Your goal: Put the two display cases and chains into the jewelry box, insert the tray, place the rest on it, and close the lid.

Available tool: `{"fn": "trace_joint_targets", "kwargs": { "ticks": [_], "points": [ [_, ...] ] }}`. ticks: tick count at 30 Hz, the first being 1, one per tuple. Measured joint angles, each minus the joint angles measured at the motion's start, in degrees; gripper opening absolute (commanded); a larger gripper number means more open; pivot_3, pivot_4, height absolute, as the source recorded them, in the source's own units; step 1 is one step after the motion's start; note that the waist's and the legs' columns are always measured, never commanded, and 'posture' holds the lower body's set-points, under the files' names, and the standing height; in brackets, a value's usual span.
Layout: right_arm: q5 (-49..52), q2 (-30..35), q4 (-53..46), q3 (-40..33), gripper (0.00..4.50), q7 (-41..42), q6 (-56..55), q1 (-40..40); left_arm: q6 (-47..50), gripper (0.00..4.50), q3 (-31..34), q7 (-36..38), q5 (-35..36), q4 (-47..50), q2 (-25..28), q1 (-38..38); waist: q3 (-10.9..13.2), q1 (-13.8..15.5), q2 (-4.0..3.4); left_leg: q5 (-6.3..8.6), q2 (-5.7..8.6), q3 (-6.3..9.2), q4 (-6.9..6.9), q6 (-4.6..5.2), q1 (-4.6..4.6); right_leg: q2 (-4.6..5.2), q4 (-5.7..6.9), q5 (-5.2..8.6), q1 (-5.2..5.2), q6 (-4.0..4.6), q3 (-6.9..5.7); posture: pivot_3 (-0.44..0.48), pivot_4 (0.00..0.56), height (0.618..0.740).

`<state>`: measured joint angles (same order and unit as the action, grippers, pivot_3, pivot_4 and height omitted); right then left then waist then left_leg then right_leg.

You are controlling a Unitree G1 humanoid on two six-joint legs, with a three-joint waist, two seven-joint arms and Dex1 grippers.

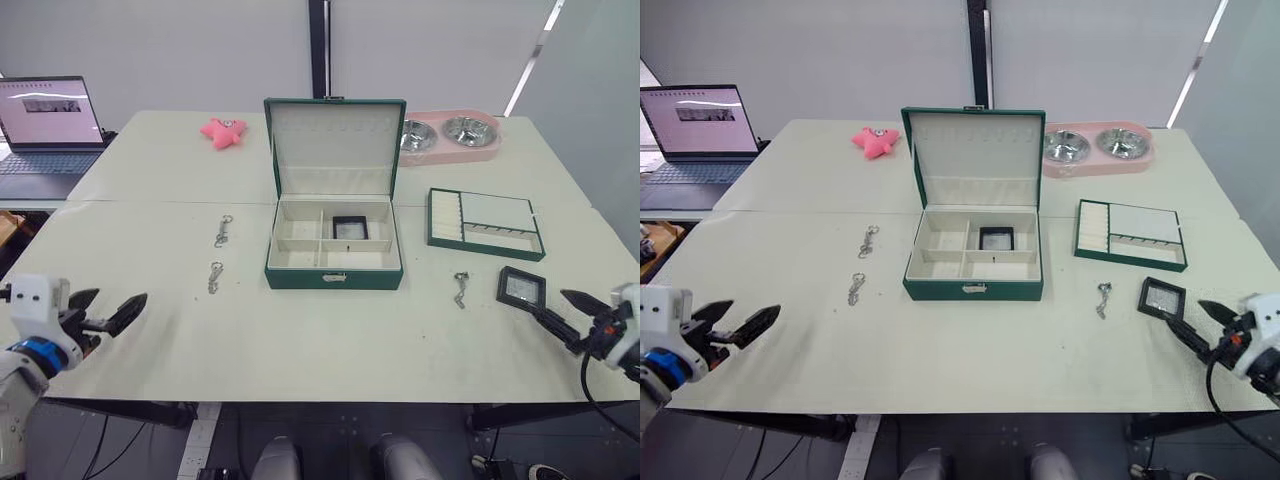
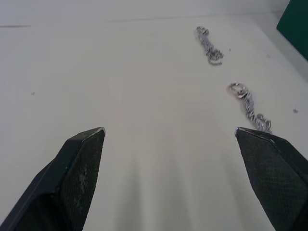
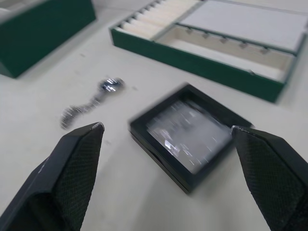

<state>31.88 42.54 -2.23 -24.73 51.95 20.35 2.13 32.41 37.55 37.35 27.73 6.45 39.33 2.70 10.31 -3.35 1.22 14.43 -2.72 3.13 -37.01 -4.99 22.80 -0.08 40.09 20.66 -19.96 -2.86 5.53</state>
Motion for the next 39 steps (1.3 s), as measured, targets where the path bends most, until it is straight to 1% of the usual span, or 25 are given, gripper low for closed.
{"fn": "trace_joint_targets", "kwargs": {
  "ticks": [2, 6, 9, 10, 14, 18, 22, 29, 39],
  "points": [
    [2.2, 0.0, -3.7, 2.0, 4.5, 0.1, 2.9, -2.2, 0.3, 4.48, -0.7, -0.9, 0.4, 0.3, -0.6, -0.8, 0.0, 0.0, 0.0, 0.0, 0.0, 0.01, 0.0, 0.0, 0.01, 0.0, 0.0, 0.0, -0.01, 0.0, -0.01, 0.0, 0.15, 0.74],
    [4.1, -0.1, -8.9, 8.7, 4.5, 1.0, 6.9, -9.5, 0.7, 4.48, -3.0, -3.1, 0.4, 0.2, -2.2, -1.9, 0.0, 0.2, 0.01, 0.0, 0.01, 0.07, -0.03, 0.0, 0.03, 0.01, 0.0, 0.0, 0.0, 0.0, -0.05, 0.0, 0.15, 0.74],
    [4.4, -1.7, -10.5, 15.4, 4.5, 1.9, 9.1, -17.7, 0.7, 4.48, -4.8, -5.3, 0.4, 0.5, -4.6, -4.3, 0.0, 0.2, 0.01, 0.0, 0.02, 0.09, -0.03, 0.0, 0.04, 0.02, 0.0, 0.0, -0.02, 0.0, -0.08, 0.0, 0.15, 0.74],
    [4.7, -3.3, -10.9, 18.2, 4.5, 2.2, 10.0, -21.6, 0.7, 4.48, -5.9, -6.6, 0.4, 1.0, -6.2, -5.2, 0.0, 0.2, 0.01, 0.0, 0.02, 0.08, -0.03, 0.0, 0.05, 0.01, 0.0, 0.0, -0.03, 0.0, -0.08, 0.0, 0.15, 0.74],
    [3.9, -7.7, -10.9, 25.8, 4.5, 3.2, 10.8, -28.6, 0.1, 4.48, -8.8, -9.9, -0.1, 2.2, -10.1, -5.8, 0.0, 0.2, 0.06, 0.0, 0.01, 0.1, -0.03, 0.0, 0.12, 0.04, -0.05, 0.0, -0.08, 0.0, -0.1, 0.0, 0.15, 0.74],
    [0.5, -10.9, -8.0, 31.2, 4.5, 3.9, 10.2, -32.6, -1.8, 4.48, -11.1, -13.5, -2.0, 2.0, -13.3, -5.8, 0.0, 0.3, 0.07, 0.0, 0.03, 0.1, -0.04, 0.0, 0.14, 0.09, -0.04, -0.01, -0.12, 0.0, -0.1, 0.0, 0.15, 0.74],
    [-2.6, -13.0, -5.0, 33.8, 4.5, 4.4, 8.6, -35.0, -3.4, 4.48, -13.7, -16.3, -4.6, 0.4, -14.9, -6.6, 0.0, 0.3, 0.07, 0.0, 0.03, 0.14, -0.05, 0.0, 0.13, 0.08, 0.0, -0.01, -0.12, 0.0, -0.16, 0.0, 0.15, 0.74],
    [-4.9, -16.2, -3.3, 35.6, 4.5, 5.3, 7.5, -37.3, -5.5, 4.48, -18.5, -18.2, -7.9, -2.5, -16.1, -10.0, 0.0, 0.3, 0.07, 0.0, 0.03, 0.14, -0.05, 0.0, 0.13, 0.08, 0.02, -0.01, -0.13, 0.0, -0.16, 0.0, 0.15, 0.74],
    [-6.0, -16.8, -2.4, 35.5, 4.5, 5.4, 7.5, -38.7, -4.7, 4.48, -20.4, -18.8, -10.3, -5.5, -15.5, -12.3, 0.0, 0.3, 0.07, 0.0, 0.03, 0.13, -0.04, 0.0, 0.12, 0.07, 0.05, -0.01, -0.15, 0.01, -0.15, 0.0, 0.15, 0.74]
  ]
}}
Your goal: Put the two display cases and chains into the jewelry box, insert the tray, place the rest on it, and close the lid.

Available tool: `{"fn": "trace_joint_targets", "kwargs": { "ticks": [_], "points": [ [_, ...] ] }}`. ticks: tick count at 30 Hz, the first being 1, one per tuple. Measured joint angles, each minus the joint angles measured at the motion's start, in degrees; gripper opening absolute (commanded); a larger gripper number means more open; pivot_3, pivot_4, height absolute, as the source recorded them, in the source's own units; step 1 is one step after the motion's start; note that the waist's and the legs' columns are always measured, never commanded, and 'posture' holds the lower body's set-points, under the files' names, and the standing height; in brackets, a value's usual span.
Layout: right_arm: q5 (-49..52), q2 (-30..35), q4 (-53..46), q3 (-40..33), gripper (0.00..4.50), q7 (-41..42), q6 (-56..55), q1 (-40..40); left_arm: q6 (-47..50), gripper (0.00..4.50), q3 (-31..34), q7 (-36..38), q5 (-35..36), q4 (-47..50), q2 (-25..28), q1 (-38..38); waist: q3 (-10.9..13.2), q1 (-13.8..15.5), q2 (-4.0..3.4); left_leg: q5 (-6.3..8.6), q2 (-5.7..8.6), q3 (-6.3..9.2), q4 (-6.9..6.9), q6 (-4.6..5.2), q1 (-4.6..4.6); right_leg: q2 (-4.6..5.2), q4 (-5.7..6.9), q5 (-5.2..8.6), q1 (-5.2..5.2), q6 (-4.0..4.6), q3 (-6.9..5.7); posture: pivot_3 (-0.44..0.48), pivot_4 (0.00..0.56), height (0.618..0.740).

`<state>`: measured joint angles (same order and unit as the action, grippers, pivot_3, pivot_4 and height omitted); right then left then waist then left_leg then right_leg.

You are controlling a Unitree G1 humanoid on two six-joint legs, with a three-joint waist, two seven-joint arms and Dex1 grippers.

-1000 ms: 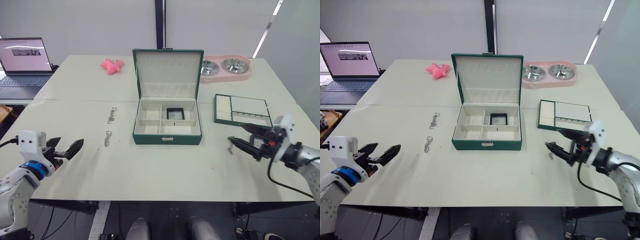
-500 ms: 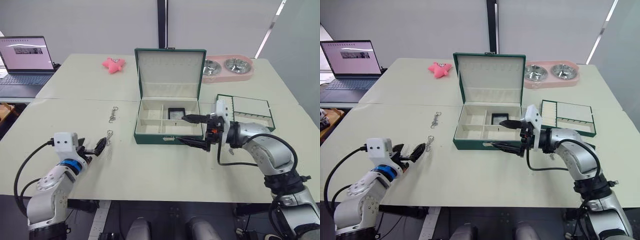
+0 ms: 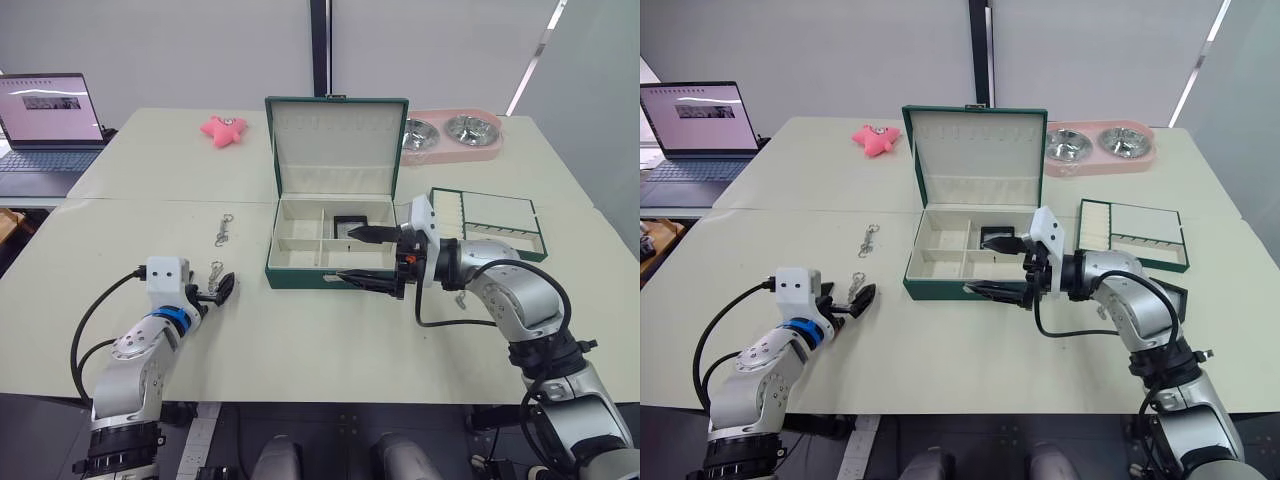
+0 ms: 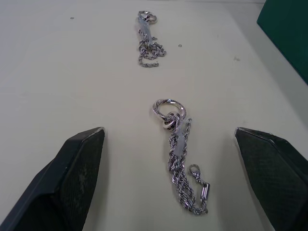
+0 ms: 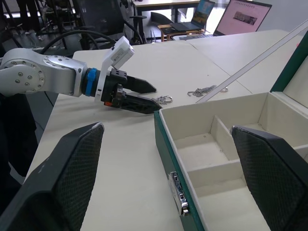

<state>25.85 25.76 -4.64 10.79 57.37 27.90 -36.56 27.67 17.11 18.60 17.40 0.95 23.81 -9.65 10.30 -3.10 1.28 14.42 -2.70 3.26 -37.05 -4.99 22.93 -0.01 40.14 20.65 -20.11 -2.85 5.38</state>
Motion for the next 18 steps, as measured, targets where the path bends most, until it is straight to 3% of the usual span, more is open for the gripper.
{"fn": "trace_joint_targets", "kwargs": {
  "ticks": [18],
  "points": [
    [0.0, 0.1, 0.0, -1.2, 4.5, -0.2, 0.4, -0.1, 7.0, 4.48, -0.9, -1.0, -1.1, -0.7, 1.7, -2.9, -0.1, 0.0, -0.22, 0.0, 0.02, -0.02, 0.0, 0.0, -0.1, 0.0, 0.08, 0.0, 0.05, 0.0, 0.04, 0.0, 0.15, 0.74]
  ]
}}
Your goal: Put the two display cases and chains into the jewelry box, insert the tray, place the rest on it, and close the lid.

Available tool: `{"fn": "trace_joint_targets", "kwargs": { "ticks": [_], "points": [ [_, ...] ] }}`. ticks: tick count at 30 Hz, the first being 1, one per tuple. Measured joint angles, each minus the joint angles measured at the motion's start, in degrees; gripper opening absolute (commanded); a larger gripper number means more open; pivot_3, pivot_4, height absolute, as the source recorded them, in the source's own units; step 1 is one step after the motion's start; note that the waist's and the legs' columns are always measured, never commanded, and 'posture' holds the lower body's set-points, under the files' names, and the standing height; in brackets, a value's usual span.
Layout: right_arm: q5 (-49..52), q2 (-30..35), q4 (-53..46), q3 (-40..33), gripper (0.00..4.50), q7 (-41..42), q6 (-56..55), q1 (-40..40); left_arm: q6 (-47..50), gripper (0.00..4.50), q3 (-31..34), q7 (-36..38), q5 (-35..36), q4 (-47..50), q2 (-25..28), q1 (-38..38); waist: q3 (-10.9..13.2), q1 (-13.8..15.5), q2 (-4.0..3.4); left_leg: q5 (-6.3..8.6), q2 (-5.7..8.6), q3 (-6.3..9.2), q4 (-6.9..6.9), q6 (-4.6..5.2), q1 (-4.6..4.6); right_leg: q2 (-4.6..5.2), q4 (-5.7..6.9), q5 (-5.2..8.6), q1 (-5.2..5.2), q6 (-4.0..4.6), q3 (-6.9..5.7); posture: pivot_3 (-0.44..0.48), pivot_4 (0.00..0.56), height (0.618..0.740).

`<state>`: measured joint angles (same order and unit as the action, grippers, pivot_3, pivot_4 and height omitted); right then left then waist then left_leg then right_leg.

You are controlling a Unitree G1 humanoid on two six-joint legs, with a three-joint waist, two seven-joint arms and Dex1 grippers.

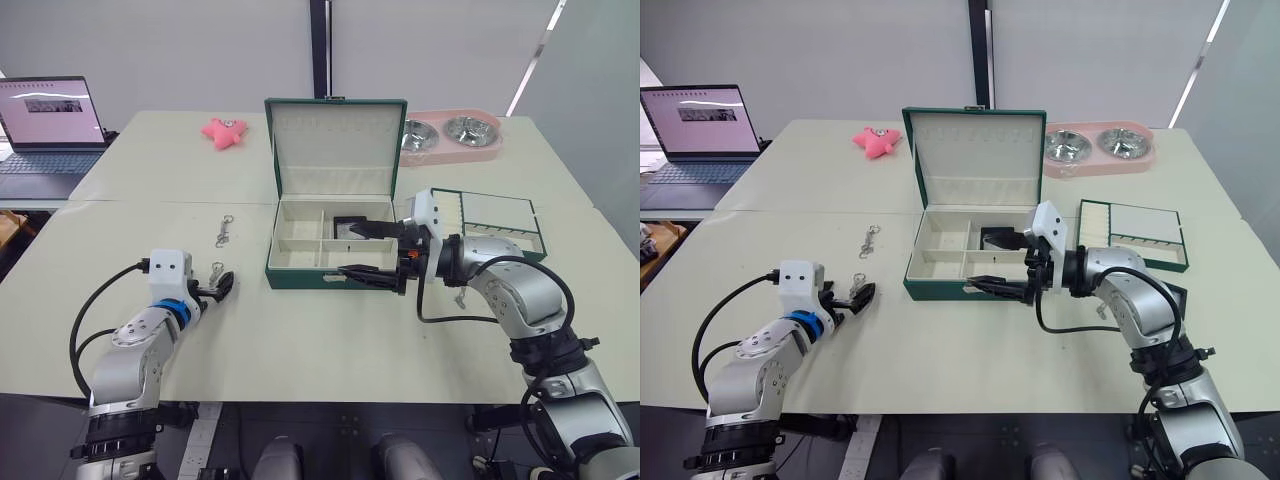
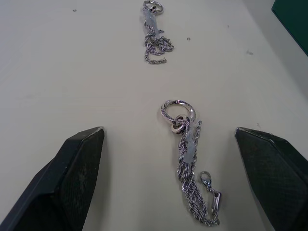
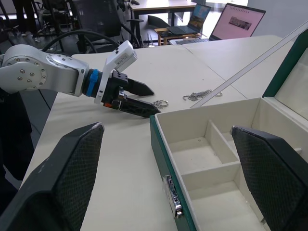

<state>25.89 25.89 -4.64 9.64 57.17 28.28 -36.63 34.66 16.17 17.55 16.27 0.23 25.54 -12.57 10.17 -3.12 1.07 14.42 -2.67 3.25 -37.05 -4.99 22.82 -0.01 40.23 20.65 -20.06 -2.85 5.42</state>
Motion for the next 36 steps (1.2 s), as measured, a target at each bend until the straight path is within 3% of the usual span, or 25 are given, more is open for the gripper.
{"fn": "trace_joint_targets", "kwargs": {
  "ticks": [7, 8, 15, 24, 36],
  "points": [
    [0.0, 0.0, 0.0, -0.6, 4.5, -0.1, 0.0, 0.0, 0.1, 4.48, -0.1, 0.7, 0.0, -0.5, 0.1, 0.0, -0.1, 0.0, -0.09, 0.0, 0.0, -0.01, 0.0, 0.0, -0.01, 0.0, 0.0, 0.0, 0.01, 0.0, 0.01, 0.0, 0.15, 0.74],
    [0.0, 0.0, 0.0, -0.6, 4.5, -0.1, 0.0, 0.0, 0.0, 4.31, -0.1, 0.7, -0.1, -0.6, 0.1, 0.0, -0.1, 0.0, -0.12, 0.0, 0.0, -0.02, 0.0, 0.0, -0.01, 0.0, 0.0, 0.0, 0.01, 0.0, 0.02, 0.0, 0.15, 0.74],
    [0.0, 0.2, 0.0, -0.6, 4.5, 0.0, 0.0, 0.0, -0.2, 2.59, 0.2, 0.7, -0.5, -1.8, 0.7, 0.0, -0.1, 0.0, -0.16, 0.0, 0.01, -0.03, 0.0, 0.0, -0.01, 0.01, -0.01, 0.0, 0.0, 0.0, 0.03, 0.0, 0.15, 0.74],
    [0.0, 0.3, 0.0, -0.6, 4.5, 0.0, 0.0, 0.0, -0.6, 0.02, 0.5, 1.6, -0.6, -2.6, 0.7, 0.0, -0.2, 0.0, -0.34, 0.0, 0.02, -0.04, 0.01, 0.0, -0.01, 0.01, -0.03, 0.0, 0.01, 0.0, 0.04, 0.0, 0.15, 0.74],
    [0.0, 0.4, 0.7, -0.7, 4.5, 0.1, 0.0, 0.0, -2.7, 0.02, 0.9, 1.9, -0.5, -4.1, 0.6, -0.3, -0.3, 0.0, -0.59, 0.0, 0.03, -0.04, 0.02, 0.0, -0.02, 0.01, -0.07, 0.0, 0.04, 0.0, 0.04, 0.0, 0.15, 0.74]
  ]
}}
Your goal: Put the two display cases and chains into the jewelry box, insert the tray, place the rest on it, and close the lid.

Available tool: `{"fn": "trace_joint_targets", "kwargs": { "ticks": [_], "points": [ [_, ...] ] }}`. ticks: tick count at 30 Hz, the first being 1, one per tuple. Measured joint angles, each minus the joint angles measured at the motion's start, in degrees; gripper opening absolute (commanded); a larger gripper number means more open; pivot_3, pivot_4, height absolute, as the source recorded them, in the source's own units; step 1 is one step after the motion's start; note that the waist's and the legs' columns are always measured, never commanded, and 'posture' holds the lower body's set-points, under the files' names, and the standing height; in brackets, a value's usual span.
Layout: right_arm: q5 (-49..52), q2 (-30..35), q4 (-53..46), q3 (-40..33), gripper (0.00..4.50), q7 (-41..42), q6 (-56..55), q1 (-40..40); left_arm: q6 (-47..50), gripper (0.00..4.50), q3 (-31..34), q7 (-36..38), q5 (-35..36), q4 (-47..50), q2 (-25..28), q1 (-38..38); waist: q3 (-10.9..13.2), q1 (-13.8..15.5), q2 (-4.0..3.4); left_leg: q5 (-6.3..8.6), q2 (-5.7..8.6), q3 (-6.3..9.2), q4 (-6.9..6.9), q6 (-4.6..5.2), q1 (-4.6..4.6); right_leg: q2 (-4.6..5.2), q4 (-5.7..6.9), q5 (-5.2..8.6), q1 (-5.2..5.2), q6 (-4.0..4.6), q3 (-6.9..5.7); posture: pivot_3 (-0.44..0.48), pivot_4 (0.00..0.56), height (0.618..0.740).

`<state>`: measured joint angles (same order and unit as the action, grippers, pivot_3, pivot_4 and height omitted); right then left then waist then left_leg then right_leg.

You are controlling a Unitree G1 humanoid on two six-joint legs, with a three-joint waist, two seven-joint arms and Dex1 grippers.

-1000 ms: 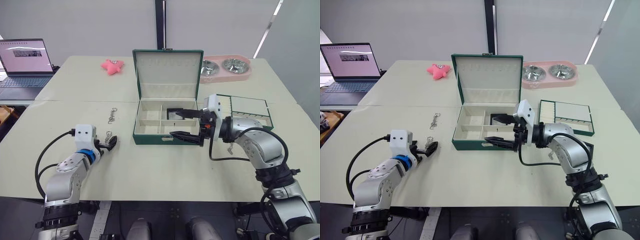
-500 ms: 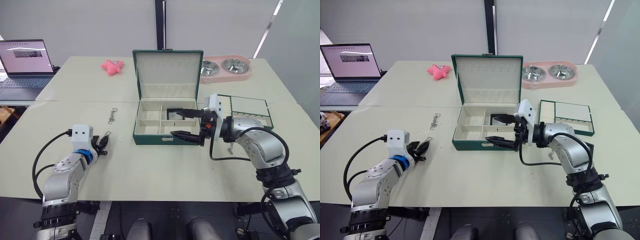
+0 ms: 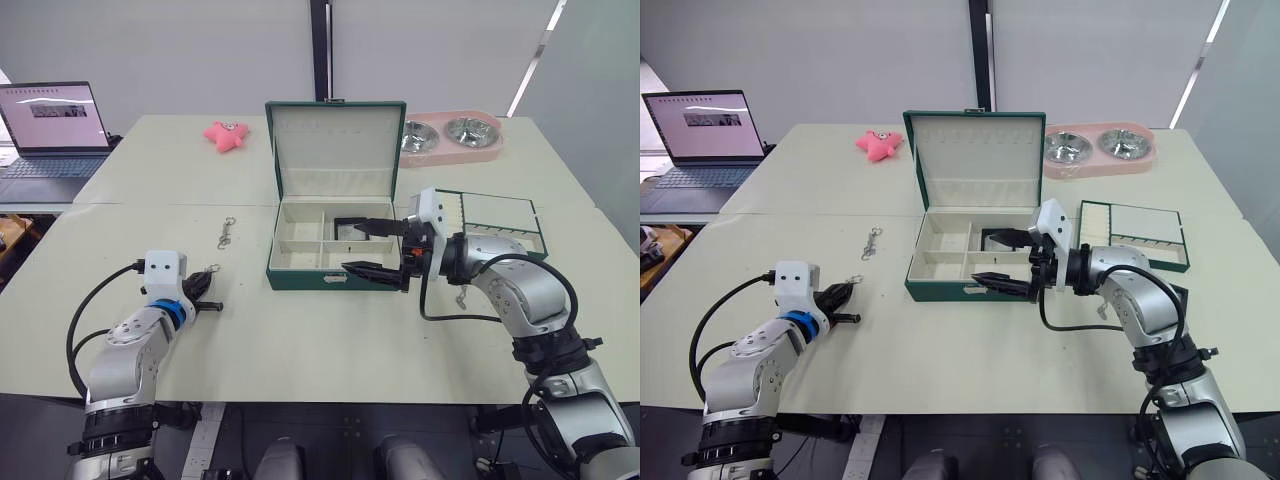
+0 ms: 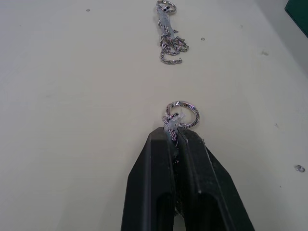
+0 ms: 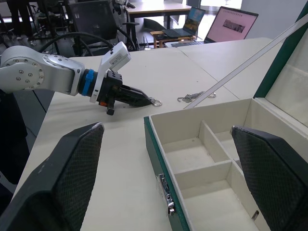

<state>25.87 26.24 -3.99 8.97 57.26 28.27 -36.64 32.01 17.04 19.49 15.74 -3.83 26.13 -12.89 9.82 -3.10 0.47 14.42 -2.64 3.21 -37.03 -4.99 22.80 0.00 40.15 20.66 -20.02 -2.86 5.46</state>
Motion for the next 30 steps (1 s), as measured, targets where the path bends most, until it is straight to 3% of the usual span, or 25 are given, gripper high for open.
{"fn": "trace_joint_targets", "kwargs": {
  "ticks": [7, 15, 22, 30],
  "points": [
    [0.4, 0.0, -0.1, -1.1, 4.5, 0.1, 0.1, -0.7, 2.9, 0.02, 1.2, -0.7, 1.5, 3.2, -0.1, 0.8, 0.0, -0.1, 0.0, 0.0, -0.01, 0.01, 0.02, 0.0, 0.04, -0.01, -0.07, 0.0, -0.02, 0.0, 0.0, 0.0, 0.15, 0.74],
    [2.3, 0.0, -0.3, -2.7, 4.5, 0.1, 1.2, -2.1, 14.6, 0.02, 1.6, -3.2, 6.1, 14.9, -0.1, 0.5, 0.3, 0.0, 0.44, 0.0, -0.03, 0.09, 0.03, 0.0, 0.17, 0.0, -0.13, 0.0, -0.07, 0.0, -0.08, 0.0, 0.15, 0.74],
    [2.4, 0.1, -0.3, -3.0, 4.5, 0.1, 1.3, -2.1, 23.2, 0.02, 2.6, -6.6, 10.6, 24.4, 0.0, -7.0, 0.4, 0.1, 0.68, 0.0, -0.02, 0.06, 0.03, 0.0, 0.19, 0.0, -0.18, 0.0, -0.07, 0.0, -0.07, 0.0, 0.15, 0.74],
    [2.3, 0.3, -0.3, -3.5, 4.5, -0.9, 1.3, -2.0, 29.5, 0.02, 2.0, -8.9, 13.8, 26.4, -1.4, -15.6, 0.5, 0.2, 0.81, 0.0, -0.02, 0.06, 0.03, -0.01, 0.21, -0.01, -0.18, 0.0, -0.09, 0.0, -0.08, 0.0, 0.15, 0.74]
  ]
}}
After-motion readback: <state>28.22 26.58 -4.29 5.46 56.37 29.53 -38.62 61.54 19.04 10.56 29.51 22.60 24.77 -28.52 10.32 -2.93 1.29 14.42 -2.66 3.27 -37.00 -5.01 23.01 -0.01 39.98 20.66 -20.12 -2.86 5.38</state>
